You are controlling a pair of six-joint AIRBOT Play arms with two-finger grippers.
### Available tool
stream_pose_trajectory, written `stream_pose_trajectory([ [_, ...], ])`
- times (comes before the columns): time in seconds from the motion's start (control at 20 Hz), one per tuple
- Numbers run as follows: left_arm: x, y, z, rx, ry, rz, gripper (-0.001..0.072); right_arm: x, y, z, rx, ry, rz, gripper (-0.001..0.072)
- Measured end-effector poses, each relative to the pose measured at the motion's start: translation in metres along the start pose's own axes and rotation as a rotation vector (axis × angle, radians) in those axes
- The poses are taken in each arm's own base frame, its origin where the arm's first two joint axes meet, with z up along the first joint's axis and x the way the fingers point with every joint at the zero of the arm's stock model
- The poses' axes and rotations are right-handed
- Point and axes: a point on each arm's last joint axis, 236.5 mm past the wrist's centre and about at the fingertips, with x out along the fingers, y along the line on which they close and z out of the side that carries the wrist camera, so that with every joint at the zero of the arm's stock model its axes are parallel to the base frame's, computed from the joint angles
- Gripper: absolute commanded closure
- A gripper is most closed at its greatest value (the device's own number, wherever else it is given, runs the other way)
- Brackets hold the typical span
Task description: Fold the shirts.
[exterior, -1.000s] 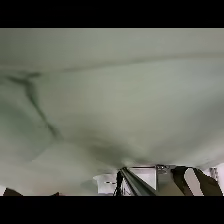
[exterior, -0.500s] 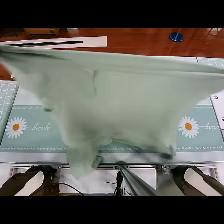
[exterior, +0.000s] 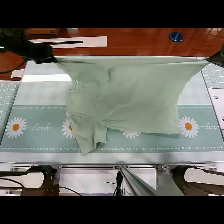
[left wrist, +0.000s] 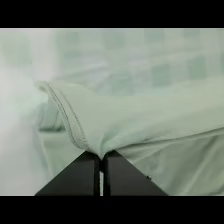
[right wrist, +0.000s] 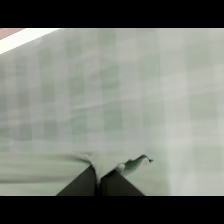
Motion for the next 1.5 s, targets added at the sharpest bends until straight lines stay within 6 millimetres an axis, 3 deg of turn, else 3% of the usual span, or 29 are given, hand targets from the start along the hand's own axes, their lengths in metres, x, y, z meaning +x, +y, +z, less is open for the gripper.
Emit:
stream_pose_trajectory([
  [0.25, 0.038, 0.003, 0.048, -0.062, -0.179, -0.048, 0.0683, 0.044, -0.026, 0.016, -0.029, -0.032, 0.002, 0.0696],
  [0.4, 0.055, 0.001, 0.076, -0.100, -0.292, -0.069, 0.0682, 0.072, -0.030, 0.018, -0.099, -0.033, -0.001, 0.0696],
  [0.5, 0.072, -0.002, 0.083, -0.095, -0.320, -0.074, 0.0682, 0.091, -0.028, 0.020, -0.152, -0.037, -0.015, 0.0696],
  [0.8, 0.133, -0.006, 0.071, -0.017, -0.283, -0.080, 0.0682, 0.131, -0.031, 0.034, -0.251, -0.096, -0.089, 0.0695],
  [1.1, 0.171, 0.007, 0.061, -0.002, -0.263, -0.056, 0.0683, 0.159, -0.047, 0.031, -0.257, -0.092, -0.119, 0.0695],
  [1.35, 0.170, 0.007, 0.059, 0.034, -0.240, -0.063, 0.0683, 0.157, -0.044, 0.017, -0.235, -0.034, -0.101, 0.0696],
  [1.5, 0.167, 0.003, 0.030, 0.042, -0.100, -0.098, 0.0683, 0.147, -0.042, -0.004, -0.178, 0.059, -0.097, 0.0696],
])
